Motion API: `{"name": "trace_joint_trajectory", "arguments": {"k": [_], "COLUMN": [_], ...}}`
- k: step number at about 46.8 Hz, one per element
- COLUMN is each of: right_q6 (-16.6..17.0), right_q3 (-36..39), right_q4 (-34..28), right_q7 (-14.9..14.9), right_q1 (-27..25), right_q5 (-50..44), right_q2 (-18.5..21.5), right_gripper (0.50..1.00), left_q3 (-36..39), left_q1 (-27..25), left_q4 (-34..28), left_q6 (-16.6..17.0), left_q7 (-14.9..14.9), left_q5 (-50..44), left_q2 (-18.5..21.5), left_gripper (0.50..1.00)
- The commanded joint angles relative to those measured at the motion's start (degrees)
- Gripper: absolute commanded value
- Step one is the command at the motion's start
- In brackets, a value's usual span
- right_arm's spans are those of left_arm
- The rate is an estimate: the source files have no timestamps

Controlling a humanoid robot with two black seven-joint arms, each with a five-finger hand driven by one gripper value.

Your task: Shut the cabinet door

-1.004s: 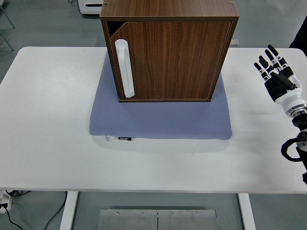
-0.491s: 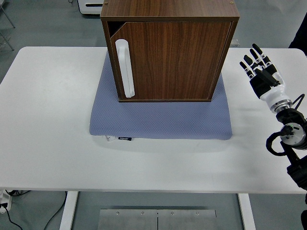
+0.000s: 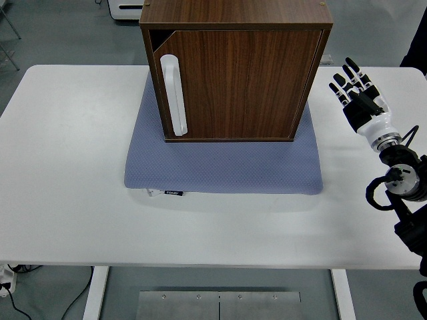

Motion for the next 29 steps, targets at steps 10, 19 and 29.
{"name": "trace_joint_trajectory", "arguments": {"k": [10,19,29], "right_q6": [0.01,0.01,0.01], "right_q3": [0.22,0.13,0.83], "right_q4": [0.0,0.0,0.0], "right_q7": [-0.06,-0.06,-0.06], "right_q1": [0.19,0.19,0.28], "right_q5": [0.0,0.0,0.0], "right_q2": [-0.33,-0.86,-1.65], "right_gripper": [1.0,1.0,1.0], "left_q3": [0.0,0.0,0.0], "left_q1": [0.0,0.0,0.0], "left_q4": [0.0,0.0,0.0], "left_q6": [0.01,0.01,0.01], "left_q7": [0.01,0.01,0.01], "left_q5": [0.0,0.0,0.0], "left_q2": [0.0,0.0,0.0], "left_gripper": [1.0,1.0,1.0]}}
